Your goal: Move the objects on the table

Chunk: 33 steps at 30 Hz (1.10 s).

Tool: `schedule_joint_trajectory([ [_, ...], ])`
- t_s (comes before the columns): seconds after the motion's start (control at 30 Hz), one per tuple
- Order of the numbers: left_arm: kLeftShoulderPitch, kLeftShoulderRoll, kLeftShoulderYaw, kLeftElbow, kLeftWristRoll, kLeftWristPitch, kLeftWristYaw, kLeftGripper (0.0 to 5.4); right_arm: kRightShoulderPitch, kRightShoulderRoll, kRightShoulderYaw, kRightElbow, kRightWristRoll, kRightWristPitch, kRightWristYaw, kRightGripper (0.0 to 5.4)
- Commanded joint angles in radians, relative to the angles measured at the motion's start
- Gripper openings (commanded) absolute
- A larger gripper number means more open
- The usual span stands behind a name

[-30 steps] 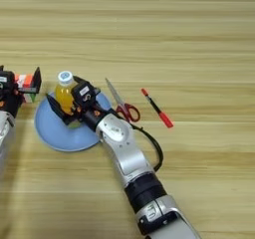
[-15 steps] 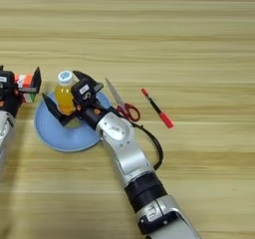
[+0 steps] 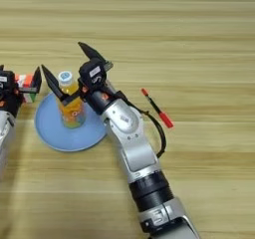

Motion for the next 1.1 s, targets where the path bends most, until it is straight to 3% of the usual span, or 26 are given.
schedule_joint_trajectory([
  [0.03, 0.001, -0.005, -0.004, -0.005, 0.008, -0.004, 0.006, 5.4, -0.007, -0.029, -0.074, -0.055, 0.031, 0.03, -0.033, 5.39],
  [0.4, 0.0, -0.005, -0.003, -0.003, 0.007, -0.006, 0.008, 5.4, -0.047, -0.152, -0.314, 0.015, 0.013, 0.013, -0.194, 5.39],
  [0.53, -0.001, -0.002, -0.002, -0.003, 0.005, -0.006, 0.005, 5.4, -0.061, -0.218, -0.374, 0.158, -0.11, -0.002, -0.347, 5.39],
  [0.6, 0.0, -0.001, -0.001, -0.004, 0.005, -0.006, 0.005, 5.4, -0.084, -0.233, -0.405, 0.246, -0.108, 0.017, -0.387, 5.39],
  [0.87, 0.003, -0.003, -0.002, -0.013, 0.006, -0.008, 0.007, 5.4, -0.14, -0.281, -0.45, 0.427, -0.087, 0.007, -0.429, 5.39],
  [1.1, 0.006, -0.001, 0.0, -0.023, 0.005, -0.01, 0.007, 5.4, -0.152, -0.281, -0.447, 0.466, -0.073, -0.003, -0.418, 5.39],
])
